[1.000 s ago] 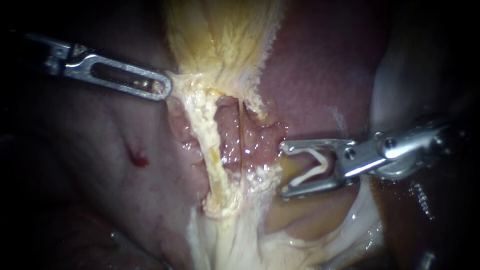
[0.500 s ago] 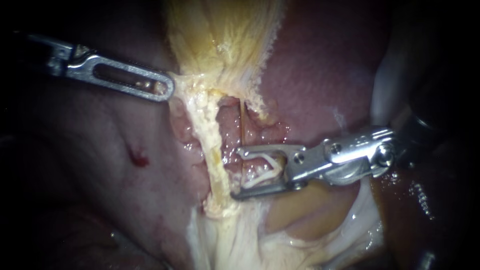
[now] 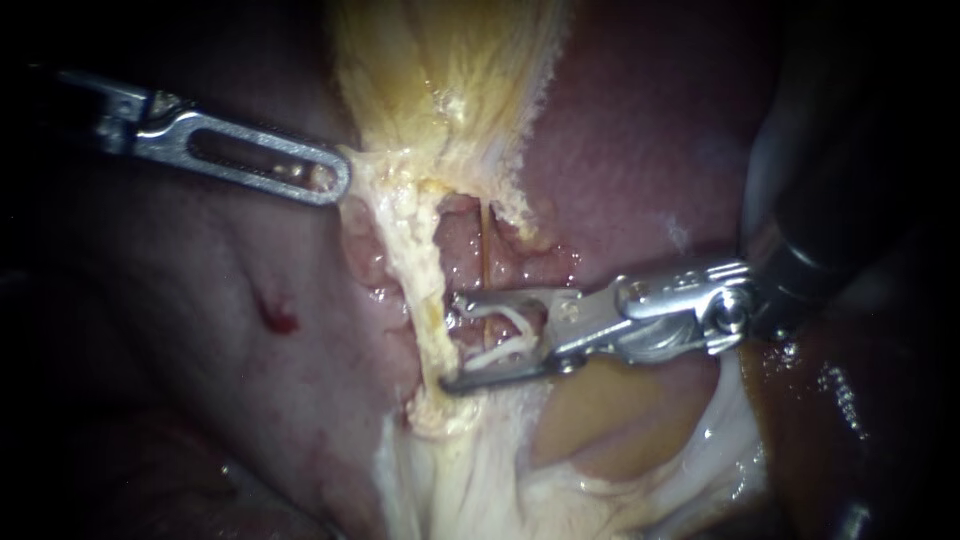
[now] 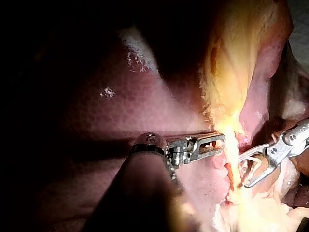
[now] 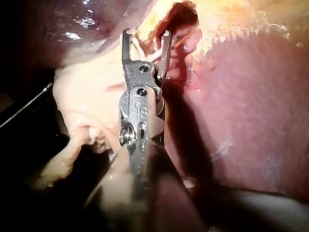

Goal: Clipping first clip left tube

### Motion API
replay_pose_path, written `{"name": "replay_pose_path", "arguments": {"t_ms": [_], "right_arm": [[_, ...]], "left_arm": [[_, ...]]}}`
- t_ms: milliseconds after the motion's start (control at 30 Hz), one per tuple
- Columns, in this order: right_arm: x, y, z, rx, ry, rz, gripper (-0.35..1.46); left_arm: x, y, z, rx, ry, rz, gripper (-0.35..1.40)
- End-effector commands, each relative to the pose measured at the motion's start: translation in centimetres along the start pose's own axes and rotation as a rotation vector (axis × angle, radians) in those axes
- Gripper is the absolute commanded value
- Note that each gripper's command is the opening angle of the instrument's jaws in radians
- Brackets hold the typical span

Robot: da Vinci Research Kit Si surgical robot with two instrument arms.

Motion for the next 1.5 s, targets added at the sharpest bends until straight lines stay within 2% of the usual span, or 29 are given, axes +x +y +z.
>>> {"name": "replay_pose_path", "arguments": {"t_ms": [33, 267, 500, 667, 867, 1100, 1267, 1500], "right_arm": [[-0.01, 0.02, 0.01, 0.003, -0.001, -0.002, 0.49], [-0.09, 0.11, 0.01, 0.010, -0.002, 0.008, 0.49], [-0.09, 0.11, 0.01, 0.040, -0.005, 0.007, 0.49], [-0.07, 0.11, 0.03, 0.081, 0.011, 0.010, 0.47], [-0.05, 0.12, 0.12, 0.093, 0.017, 0.014, 0.47], [-0.05, 0.10, 0.23, 0.100, 0.035, 0.021, 0.49], [0.01, 0.05, 0.30, 0.139, 0.070, 0.044, 0.49], [0.06, -0.01, 0.43, 0.193, 0.085, 0.047, 0.47]], "left_arm": [[0.00, 0.00, 0.00, 0.001, 0.000, 0.000, -0.35], [0.01, -0.03, 0.00, 0.000, 0.000, 0.000, -0.35], [0.01, -0.03, 0.00, 0.000, 0.000, 0.000, -0.35], [0.00, -0.03, 0.01, 0.000, 0.000, 0.000, -0.35], [0.00, -0.03, 0.02, 0.002, 0.001, -0.001, -0.35], [0.00, -0.04, 0.03, 0.002, 0.001, -0.001, -0.35], [-0.01, -0.03, 0.04, 0.001, 0.001, -0.001, -0.35], [-0.02, -0.03, 0.06, 0.001, 0.000, -0.001, -0.35]]}}
